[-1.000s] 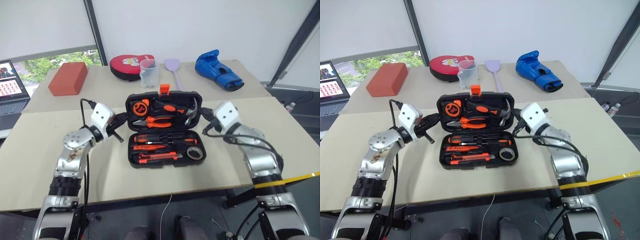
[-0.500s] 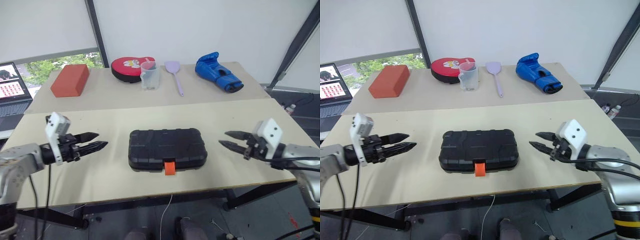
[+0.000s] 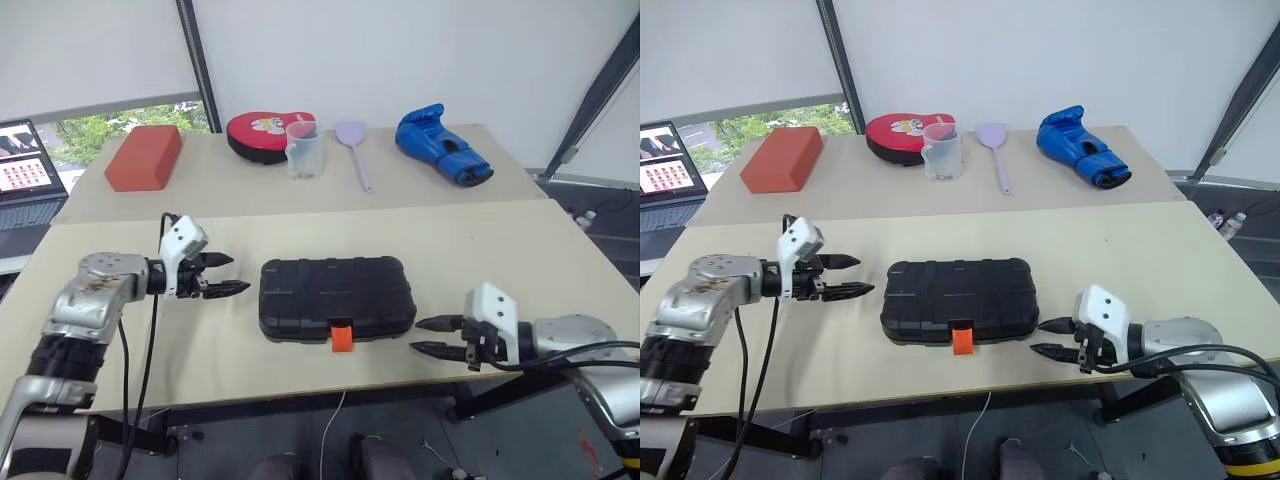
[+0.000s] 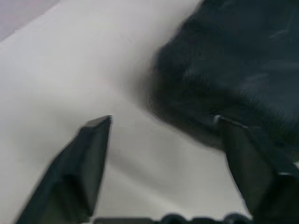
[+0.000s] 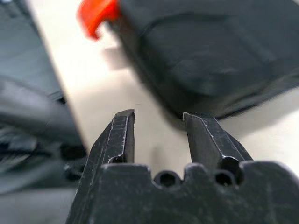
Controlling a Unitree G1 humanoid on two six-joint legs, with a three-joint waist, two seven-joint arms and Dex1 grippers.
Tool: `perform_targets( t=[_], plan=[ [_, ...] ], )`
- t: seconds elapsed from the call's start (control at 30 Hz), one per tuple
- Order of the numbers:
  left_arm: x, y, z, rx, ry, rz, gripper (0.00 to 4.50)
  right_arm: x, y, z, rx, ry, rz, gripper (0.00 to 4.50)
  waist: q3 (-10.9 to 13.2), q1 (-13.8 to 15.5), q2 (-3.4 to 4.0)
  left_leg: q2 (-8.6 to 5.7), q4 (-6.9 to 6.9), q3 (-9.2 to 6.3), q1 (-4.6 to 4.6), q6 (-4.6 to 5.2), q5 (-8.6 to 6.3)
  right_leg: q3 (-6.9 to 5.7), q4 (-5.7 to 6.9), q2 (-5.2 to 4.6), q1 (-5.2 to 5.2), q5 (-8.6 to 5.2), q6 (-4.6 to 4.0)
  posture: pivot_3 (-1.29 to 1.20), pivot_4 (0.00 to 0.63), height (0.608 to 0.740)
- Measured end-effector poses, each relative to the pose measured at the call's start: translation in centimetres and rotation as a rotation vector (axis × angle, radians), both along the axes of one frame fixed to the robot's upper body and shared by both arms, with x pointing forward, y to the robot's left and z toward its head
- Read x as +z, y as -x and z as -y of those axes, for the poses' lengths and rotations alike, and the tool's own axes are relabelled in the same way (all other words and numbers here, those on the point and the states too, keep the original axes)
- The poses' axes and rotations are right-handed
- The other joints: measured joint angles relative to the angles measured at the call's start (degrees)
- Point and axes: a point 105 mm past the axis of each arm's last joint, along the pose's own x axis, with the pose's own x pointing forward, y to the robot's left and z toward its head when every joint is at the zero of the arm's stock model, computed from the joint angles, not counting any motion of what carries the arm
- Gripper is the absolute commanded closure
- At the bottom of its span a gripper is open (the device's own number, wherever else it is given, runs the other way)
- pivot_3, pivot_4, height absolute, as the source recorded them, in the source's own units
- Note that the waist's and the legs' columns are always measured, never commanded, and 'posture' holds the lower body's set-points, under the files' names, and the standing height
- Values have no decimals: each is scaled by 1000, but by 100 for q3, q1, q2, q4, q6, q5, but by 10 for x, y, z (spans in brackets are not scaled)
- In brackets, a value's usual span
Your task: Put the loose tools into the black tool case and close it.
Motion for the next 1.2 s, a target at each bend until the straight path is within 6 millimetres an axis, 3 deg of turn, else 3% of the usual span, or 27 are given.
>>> perform_targets(
  t=[0.1,0.2,0.3,0.43,0.57,0.67,0.87,0.97,1.07,1.2],
  plan=[
    [12,-29,18,7,-16,97,0,-1,5,-10,50,-11,-18,4439,2,24,-4,-8,15,0,-5,-3,-4,6,-5,-7,10,12,17,0,150,740],
    [18,-43,47,-43,-12,127,0,-2,2,-20,82,-13,-8,4439,4,35,-10,-8,20,1,-4,-1,-6,9,-8,-7,16,15,26,0,150,740],
    [17,-43,76,-159,-42,157,0,-7,-1,-31,109,6,7,4439,4,19,-11,-6,17,2,-7,18,3,12,-3,-6,8,15,26,0,150,740],
    [14,-34,83,-314,-164,158,0,-15,-22,-31,36,50,60,4439,-1,-84,-7,-6,9,8,-2,40,12,19,-3,-6,5,15,24,0,150,740],
    [7,-21,72,-417,-248,111,0,-24,-37,-23,-45,89,79,4439,-9,-119,-1,-6,10,12,3,49,10,30,-2,-1,5,15,24,0,150,740],
    [-11,-11,66,-452,-252,15,0,-24,-45,-13,-106,102,97,4439,-10,-117,1,-7,11,13,2,55,10,32,0,2,1,15,24,0,150,740],
    [-18,7,65,-496,-111,-150,0,-16,-49,2,-187,77,126,4439,-10,-104,1,-7,15,14,-15,63,7,31,4,4,-18,15,24,0,150,740],
    [-9,6,70,-462,15,-192,0,-8,-44,5,-200,33,124,4439,-9,-94,0,-6,46,11,-69,64,7,24,12,5,-59,17,23,0,150,740],
    [16,9,79,-475,137,-202,0,6,-30,4,-187,-52,84,4439,-9,-89,0,-6,64,6,-96,63,7,17,16,3,-75,18,22,0,150,740],
    [34,25,102,-580,124,-150,0,21,-15,-2,-151,-135,46,4439,-10,-75,2,-7,67,5,-84,62,7,19,10,0,-55,22,24,0,150,740]
  ],
)
